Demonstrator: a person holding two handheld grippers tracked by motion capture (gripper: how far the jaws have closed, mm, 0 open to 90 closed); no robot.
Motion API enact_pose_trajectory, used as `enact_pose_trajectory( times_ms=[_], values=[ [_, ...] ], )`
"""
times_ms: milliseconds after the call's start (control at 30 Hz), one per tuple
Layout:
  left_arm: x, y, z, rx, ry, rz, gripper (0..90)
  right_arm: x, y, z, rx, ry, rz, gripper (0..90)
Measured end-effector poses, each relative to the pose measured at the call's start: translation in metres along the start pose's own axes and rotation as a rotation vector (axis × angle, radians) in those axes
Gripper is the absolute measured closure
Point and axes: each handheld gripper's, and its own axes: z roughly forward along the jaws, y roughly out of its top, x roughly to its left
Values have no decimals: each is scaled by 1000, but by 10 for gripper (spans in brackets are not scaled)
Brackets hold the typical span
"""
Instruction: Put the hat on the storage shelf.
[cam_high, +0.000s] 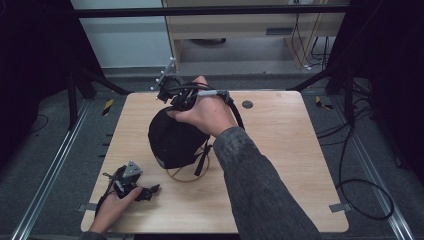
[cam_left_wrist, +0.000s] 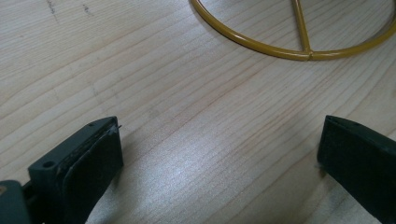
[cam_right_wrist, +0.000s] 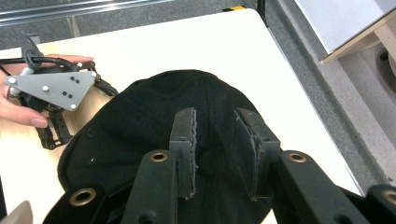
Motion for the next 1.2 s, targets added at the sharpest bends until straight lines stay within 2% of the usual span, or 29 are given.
enact_pose_trajectory(
  times_ms=[833,1200],
  values=[
    [0,0,0,-3,2,0,0,0,-19,-20,-66,22,32,694],
    [0,0,0,-2,0,0,0,0,-32,-33,-118,31,58,692]
  ],
)
